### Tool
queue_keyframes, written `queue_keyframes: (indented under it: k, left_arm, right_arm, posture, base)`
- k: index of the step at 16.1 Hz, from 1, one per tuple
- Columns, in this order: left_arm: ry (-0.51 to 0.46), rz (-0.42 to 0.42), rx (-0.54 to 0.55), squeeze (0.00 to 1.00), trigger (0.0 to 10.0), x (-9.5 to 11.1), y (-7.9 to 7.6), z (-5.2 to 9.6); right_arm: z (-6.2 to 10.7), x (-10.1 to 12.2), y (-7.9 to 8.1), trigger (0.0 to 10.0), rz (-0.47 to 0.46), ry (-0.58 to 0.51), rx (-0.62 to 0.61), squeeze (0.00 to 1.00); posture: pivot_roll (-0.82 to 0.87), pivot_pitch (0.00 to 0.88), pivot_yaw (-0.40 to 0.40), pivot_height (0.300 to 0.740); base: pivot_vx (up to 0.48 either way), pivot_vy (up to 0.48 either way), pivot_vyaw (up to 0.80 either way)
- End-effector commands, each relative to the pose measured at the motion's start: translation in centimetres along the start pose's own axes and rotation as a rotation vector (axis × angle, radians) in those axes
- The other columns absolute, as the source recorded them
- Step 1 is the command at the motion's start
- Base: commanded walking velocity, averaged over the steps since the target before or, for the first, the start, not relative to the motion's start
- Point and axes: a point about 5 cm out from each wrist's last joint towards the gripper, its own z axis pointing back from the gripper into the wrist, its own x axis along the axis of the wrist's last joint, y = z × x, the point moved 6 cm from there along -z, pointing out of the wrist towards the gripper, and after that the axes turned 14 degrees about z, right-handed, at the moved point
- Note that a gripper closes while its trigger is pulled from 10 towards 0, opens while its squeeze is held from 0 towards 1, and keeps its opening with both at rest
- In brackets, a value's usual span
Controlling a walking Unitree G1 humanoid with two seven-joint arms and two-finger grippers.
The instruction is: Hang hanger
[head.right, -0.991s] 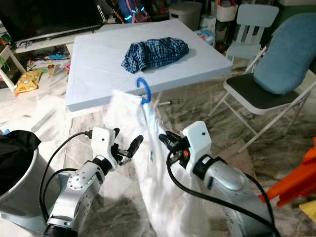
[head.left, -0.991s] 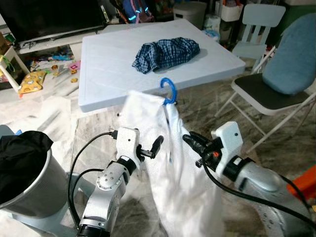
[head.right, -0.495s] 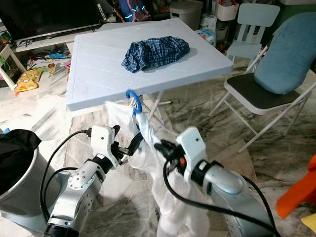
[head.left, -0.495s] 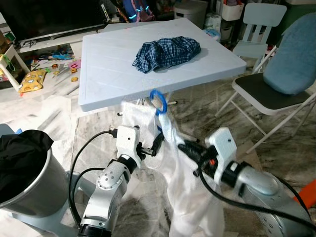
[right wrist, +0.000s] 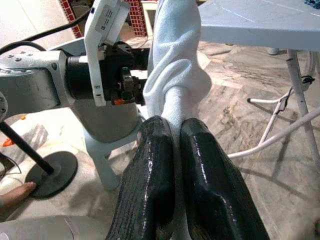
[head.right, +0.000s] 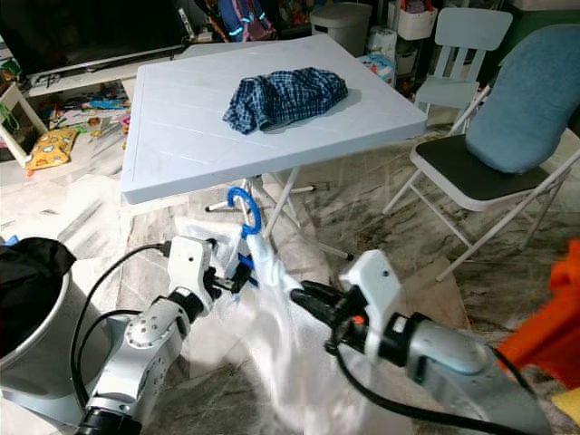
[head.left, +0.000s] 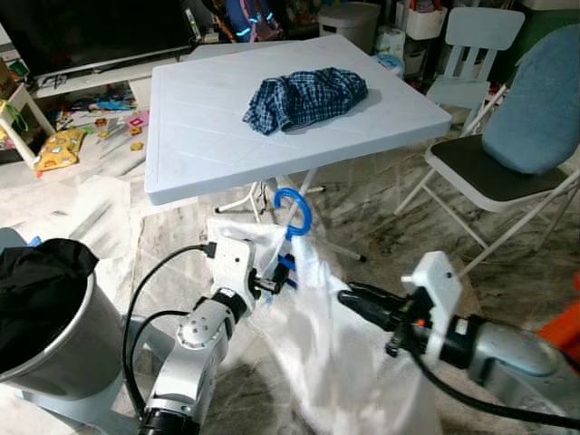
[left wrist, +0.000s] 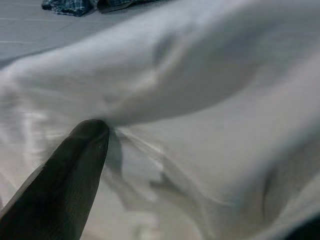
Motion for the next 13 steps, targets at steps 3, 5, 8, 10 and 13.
queue_keyframes:
  k: [3,5,8,10,13]
  left_arm:
    - [-0.025,-0.075,0.096,0.0,0.0,0.9,2.6,0.3]
    - [-0.041,-0.103,0.159,0.0,0.0,1.5,4.2,0.6]
    - [-0.092,-0.121,0.292,0.0,0.0,2.8,7.1,1.7]
    - [-0.106,-0.119,0.291,0.0,0.0,3.2,7.0,1.7]
    - [-0.102,-0.125,0.302,0.0,0.0,3.2,7.2,1.7]
  right_arm:
    - [0.7,1.0,0.2,10.0,0.063,-0.016,0.045,0.0]
    - [0.8,0.3,0.0,10.0,0.104,0.02,0.043,0.0]
    - [1.6,-2.0,-2.0,10.0,0.205,0.136,-0.012,0.0]
    - [2.3,-3.1,-3.2,10.0,0.254,0.196,-0.036,0.0]
    - [3.4,-3.9,-4.5,10.0,0.275,0.233,-0.051,0.0]
  posture:
    - [-0.2,0.047,0.083,0.74]
    - [-0.2,0.047,0.081,0.74]
    - [-0.2,0.048,0.077,0.74]
    - [-0.2,0.048,0.075,0.74]
    - [-0.19,0.046,0.075,0.74]
  base:
    - [0.0,0.0,0.0]
    - [0.0,0.0,0.0]
    - [0.0,0.0,0.0]
    - [0.0,0.0,0.0]
    - [0.0,0.0,0.0]
